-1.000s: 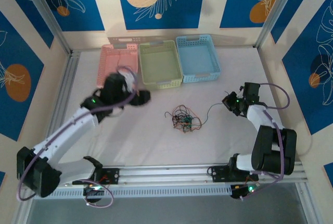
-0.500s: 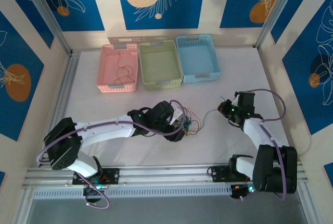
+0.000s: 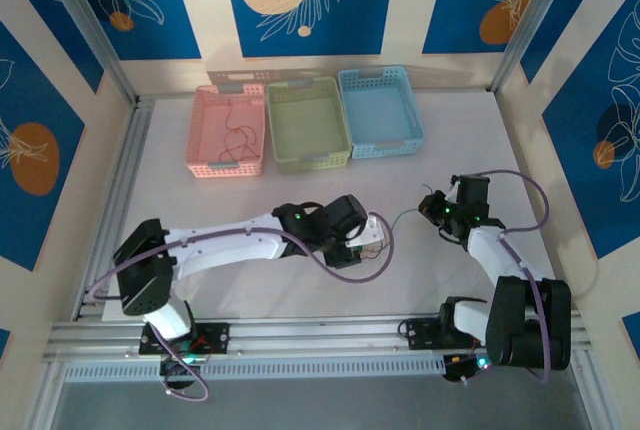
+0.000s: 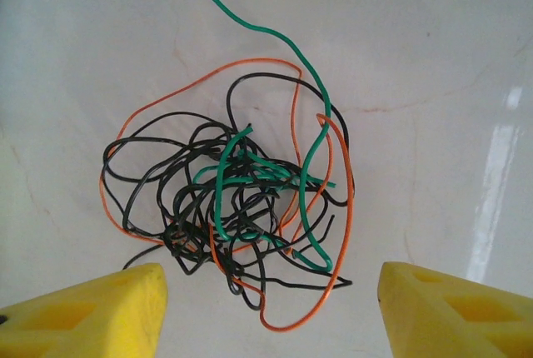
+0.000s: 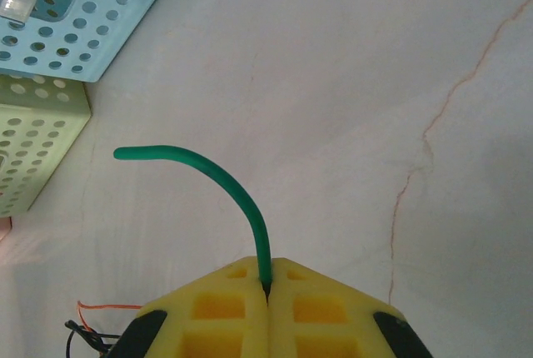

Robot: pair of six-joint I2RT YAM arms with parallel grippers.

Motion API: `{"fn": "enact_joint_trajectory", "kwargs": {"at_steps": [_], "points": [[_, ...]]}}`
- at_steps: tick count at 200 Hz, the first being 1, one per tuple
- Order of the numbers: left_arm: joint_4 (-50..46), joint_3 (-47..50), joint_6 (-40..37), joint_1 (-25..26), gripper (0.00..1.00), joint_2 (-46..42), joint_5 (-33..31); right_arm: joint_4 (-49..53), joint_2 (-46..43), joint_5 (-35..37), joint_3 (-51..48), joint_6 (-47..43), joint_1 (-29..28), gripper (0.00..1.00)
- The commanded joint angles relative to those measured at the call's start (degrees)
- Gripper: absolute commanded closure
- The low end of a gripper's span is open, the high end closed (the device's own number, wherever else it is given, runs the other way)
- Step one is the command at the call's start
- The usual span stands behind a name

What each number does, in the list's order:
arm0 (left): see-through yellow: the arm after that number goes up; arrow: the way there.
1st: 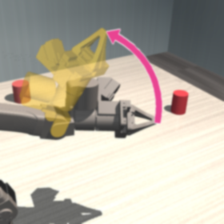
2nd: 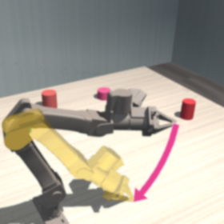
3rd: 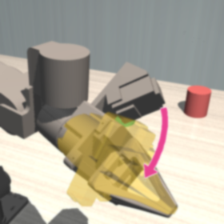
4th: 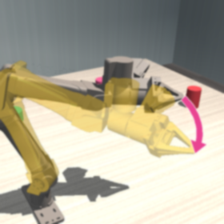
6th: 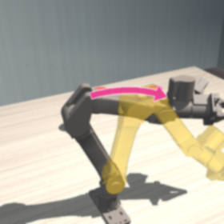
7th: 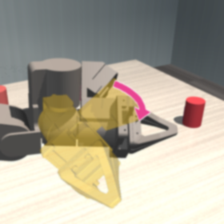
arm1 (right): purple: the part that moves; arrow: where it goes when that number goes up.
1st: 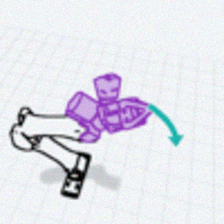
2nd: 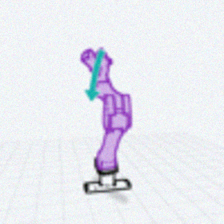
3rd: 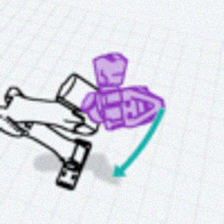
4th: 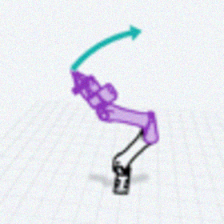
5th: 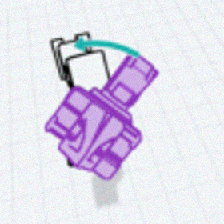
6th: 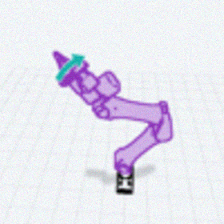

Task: Untangle the cables

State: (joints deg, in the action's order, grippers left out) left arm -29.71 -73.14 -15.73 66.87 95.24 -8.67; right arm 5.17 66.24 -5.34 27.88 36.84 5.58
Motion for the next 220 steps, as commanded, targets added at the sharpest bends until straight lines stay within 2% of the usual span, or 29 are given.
{"fn": "enact_joint_trajectory", "kwargs": {"at_steps": [1,28,61,69,84,111,132,166,198,220], "points": [[-4.71,-2.44,-6.06,-0.16,0.34,3.16,1.76,0.73,0.18,-0.49,0.42,-0.54,0.84,1.00],[-4.47,-2.33,-5.55,-0.77,0.39,6.09,2.65,0.12,1.41,-4.80,-0.12,0.94,5.65,1.00],[-0.89,-1.94,-4.44,-2.06,0.49,6.78,0.27,1.16,1.66,-4.41,0.25,0.69,6.00,1.00],[0.12,-1.59,-4.00,-2.42,0.55,6.15,0.02,0.86,1.54,-4.50,0.10,0.71,6.03,1.00],[2.47,0.26,-3.27,-2.60,0.73,4.10,0.53,0.80,0.99,-3.94,-0.19,0.72,5.60,1.00],[8.29,5.11,-2.31,-3.06,1.00,0.15,2.28,1.00,0.39,-2.39,-0.13,0.35,4.39,1.00],[12.32,8.72,0.09,-3.67,1.00,-3.58,-0.60,1.53,-0.18,-0.57,-0.02,0.10,2.88,1.00],[17.50,16.16,10.36,-9.25,1.00,-16.11,-0.78,2.27,-0.40,1.72,0.37,0.11,1.43,1.00],[13.24,18.34,18.13,-14.90,1.00,-26.73,-5.71,3.09,-0.65,4.12,0.66,0.29,0.24,1.00],[7.59,18.73,24.89,-21.99,1.00,-34.19,-10.35,3.71,-0.59,5.21,0.77,0.95,0.46,1.00]]}}
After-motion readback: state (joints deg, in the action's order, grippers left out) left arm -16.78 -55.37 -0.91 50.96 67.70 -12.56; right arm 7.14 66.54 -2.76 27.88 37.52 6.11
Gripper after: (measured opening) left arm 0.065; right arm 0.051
